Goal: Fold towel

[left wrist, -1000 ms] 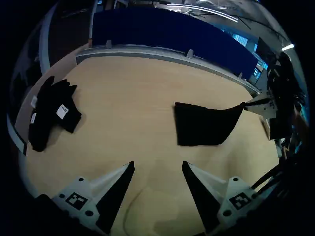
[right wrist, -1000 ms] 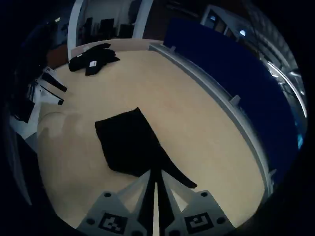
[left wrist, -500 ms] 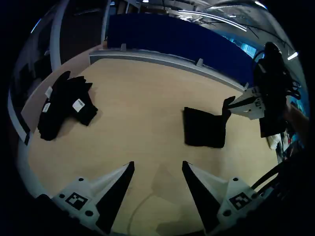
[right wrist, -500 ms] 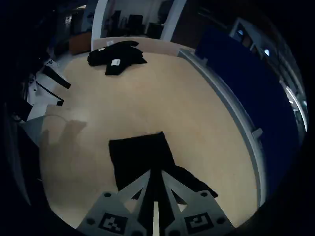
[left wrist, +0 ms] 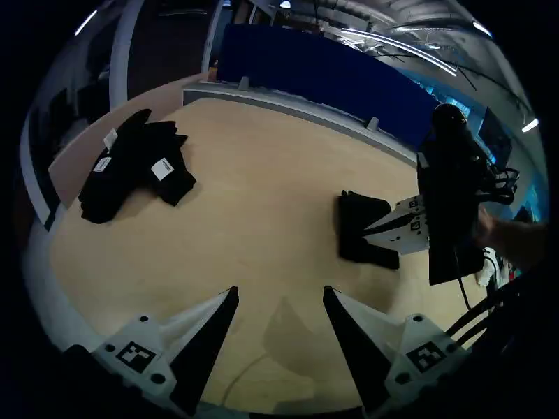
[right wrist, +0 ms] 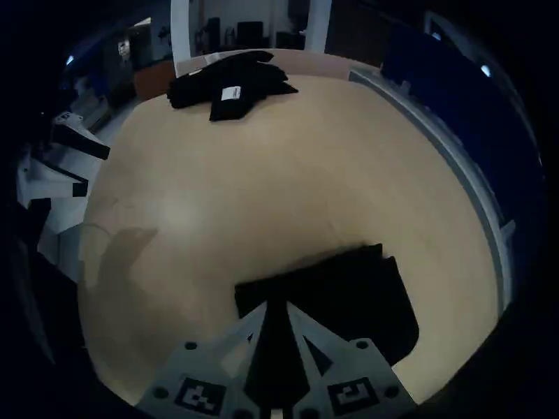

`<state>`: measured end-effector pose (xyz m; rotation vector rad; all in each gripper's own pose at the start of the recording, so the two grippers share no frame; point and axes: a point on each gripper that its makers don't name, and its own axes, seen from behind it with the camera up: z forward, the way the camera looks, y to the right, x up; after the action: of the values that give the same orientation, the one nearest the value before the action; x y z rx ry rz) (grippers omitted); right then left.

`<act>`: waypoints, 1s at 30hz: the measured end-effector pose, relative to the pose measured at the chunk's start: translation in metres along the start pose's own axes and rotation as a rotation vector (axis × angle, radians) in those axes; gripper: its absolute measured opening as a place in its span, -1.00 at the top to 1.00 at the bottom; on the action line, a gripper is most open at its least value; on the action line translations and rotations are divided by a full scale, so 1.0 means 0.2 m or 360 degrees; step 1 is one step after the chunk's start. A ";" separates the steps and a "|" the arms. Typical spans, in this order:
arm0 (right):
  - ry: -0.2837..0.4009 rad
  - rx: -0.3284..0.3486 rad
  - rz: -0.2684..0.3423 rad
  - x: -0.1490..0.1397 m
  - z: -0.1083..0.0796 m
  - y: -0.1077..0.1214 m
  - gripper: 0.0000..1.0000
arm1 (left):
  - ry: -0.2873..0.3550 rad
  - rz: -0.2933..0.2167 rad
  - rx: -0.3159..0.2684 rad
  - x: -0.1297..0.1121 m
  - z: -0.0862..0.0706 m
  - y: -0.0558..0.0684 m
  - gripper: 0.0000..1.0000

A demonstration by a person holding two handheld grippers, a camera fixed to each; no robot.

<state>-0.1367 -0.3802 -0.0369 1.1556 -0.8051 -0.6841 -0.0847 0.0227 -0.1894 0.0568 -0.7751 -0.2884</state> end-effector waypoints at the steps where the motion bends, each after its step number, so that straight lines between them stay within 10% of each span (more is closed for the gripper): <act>1: -0.0002 -0.0001 0.0006 0.00 0.00 0.00 0.88 | 0.0000 0.0000 -0.0001 0.00 0.00 0.00 -0.79; 10: 0.0035 -0.0025 0.0068 0.00 -0.06 0.02 -0.28 | -0.0006 0.0022 -0.0015 0.01 0.02 -0.01 -0.79; 30: -0.0014 -0.0132 0.0277 -0.29 -0.20 0.03 -0.29 | -0.0013 0.0034 -0.0051 0.03 0.04 0.05 -0.79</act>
<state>-0.1359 -0.3106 -0.0505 0.9955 -0.8661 -0.5731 -0.0838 0.0302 -0.1789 0.0171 -0.7783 -0.2809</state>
